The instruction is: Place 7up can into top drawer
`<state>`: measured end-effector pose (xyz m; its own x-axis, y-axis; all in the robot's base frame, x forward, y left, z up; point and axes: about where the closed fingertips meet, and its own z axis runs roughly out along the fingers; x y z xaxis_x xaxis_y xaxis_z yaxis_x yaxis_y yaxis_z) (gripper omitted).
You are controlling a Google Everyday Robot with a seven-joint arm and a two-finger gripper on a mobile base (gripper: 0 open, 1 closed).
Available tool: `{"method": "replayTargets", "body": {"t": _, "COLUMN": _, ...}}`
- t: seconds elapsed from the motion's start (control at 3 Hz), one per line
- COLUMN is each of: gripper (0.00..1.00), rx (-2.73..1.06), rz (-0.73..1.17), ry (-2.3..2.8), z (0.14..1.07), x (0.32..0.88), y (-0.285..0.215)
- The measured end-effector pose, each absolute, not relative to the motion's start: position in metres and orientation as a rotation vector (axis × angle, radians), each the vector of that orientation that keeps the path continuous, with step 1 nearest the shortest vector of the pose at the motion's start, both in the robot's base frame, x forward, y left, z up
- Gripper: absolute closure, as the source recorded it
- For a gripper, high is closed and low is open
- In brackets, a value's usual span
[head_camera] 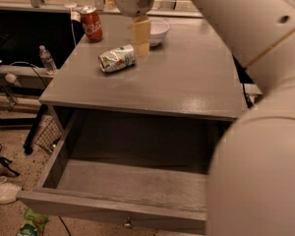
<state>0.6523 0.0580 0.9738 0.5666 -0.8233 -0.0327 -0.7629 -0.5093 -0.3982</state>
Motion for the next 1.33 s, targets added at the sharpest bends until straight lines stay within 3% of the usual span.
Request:
{"method": "replayTargets", "body": {"t": 0.33, "gripper": 0.0, "rx": -2.516, "rz": -0.238, "ry": 1.272, "z": 0.956, "x": 0.671, "y": 0.095}}
{"method": "replayTargets", "body": {"t": 0.67, "gripper": 0.0, "rx": -2.538, "rz": -0.215, "ry": 1.226, "z": 0.908, "x": 0.734, "y": 0.152}}
{"method": "replayTargets", "body": {"t": 1.33, "gripper": 0.0, "rx": -2.539, "rz": -0.208, "ry": 1.232, "z": 0.902, "x": 0.736, "y": 0.152}}
